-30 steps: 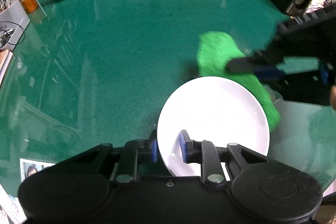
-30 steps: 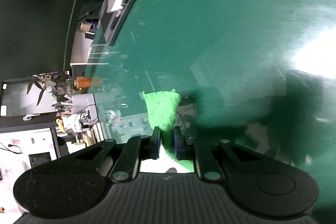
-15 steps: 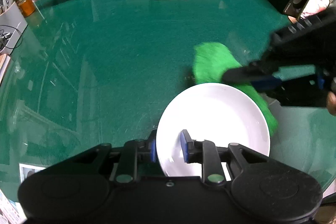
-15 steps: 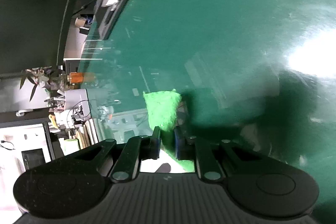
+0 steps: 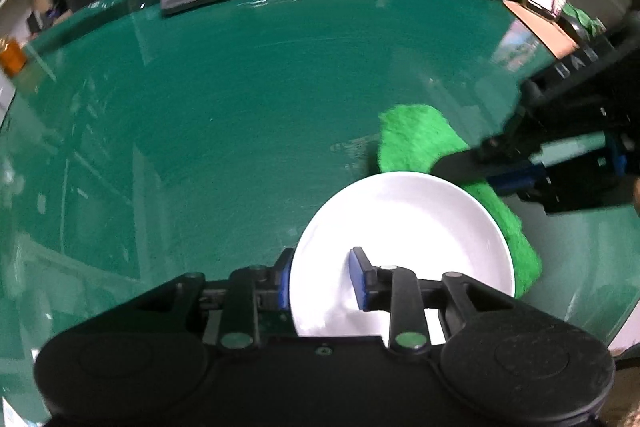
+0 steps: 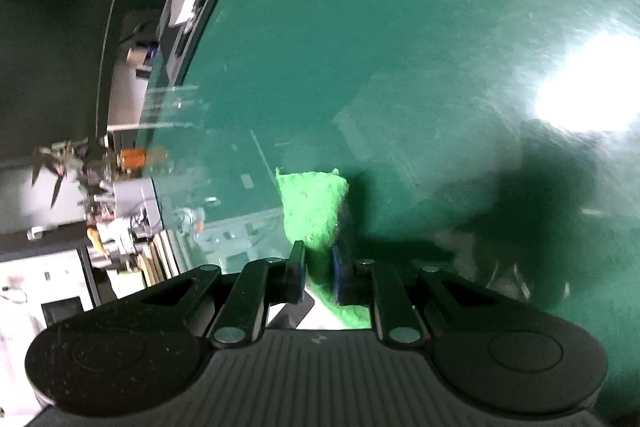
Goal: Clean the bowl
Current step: 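Sweep the cloth back and forth across the bowl rim with the right tool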
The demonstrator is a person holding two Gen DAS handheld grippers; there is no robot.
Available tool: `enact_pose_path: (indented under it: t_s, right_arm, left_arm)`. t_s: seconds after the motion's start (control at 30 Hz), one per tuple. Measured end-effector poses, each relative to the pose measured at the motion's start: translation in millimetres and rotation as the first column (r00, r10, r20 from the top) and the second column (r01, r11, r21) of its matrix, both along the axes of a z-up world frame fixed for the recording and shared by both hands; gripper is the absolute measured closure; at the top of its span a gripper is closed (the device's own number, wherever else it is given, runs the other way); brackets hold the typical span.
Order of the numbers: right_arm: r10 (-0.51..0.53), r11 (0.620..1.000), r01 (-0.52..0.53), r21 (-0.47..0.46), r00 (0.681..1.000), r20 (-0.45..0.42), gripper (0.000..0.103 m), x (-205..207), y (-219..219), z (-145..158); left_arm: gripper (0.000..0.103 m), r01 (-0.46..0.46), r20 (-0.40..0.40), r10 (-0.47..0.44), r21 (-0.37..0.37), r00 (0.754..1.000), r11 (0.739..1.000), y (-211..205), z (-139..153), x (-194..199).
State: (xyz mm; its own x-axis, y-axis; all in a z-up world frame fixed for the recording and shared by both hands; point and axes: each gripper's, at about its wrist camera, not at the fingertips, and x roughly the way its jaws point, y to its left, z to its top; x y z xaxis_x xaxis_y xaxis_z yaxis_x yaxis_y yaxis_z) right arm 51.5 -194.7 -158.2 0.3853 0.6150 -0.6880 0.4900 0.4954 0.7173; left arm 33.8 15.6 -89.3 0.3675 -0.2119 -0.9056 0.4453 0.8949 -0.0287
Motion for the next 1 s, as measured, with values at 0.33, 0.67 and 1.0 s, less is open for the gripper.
enact_pose_path:
  t_s: [0.33, 0.67, 1.0]
  right_arm:
    - [0.076, 0.993, -0.08, 0.084, 0.996, 0.052, 0.088, 7.4, -10.1, -4.2]
    - [0.144, 0.961, -0.17, 0.218, 0.981, 0.131, 0.088, 30.0, 8.4, -14.7]
    - [0.103, 0.961, -0.127, 0.247, 0.989, 0.107, 0.088, 26.2, 8.8, -10.2]
  left_arm:
    - [0.073, -0.086, -0.012, 0.087, 0.017, 0.996, 0.996, -7.2, 2.0, -3.5]
    - [0.069, -0.2, -0.023, 0.202, 0.078, 0.979, 0.977, -20.6, 6.9, -4.0]
    - [0.069, -0.082, 0.019, 0.08, 0.099, 0.997, 0.992, -36.1, 8.0, 10.3]
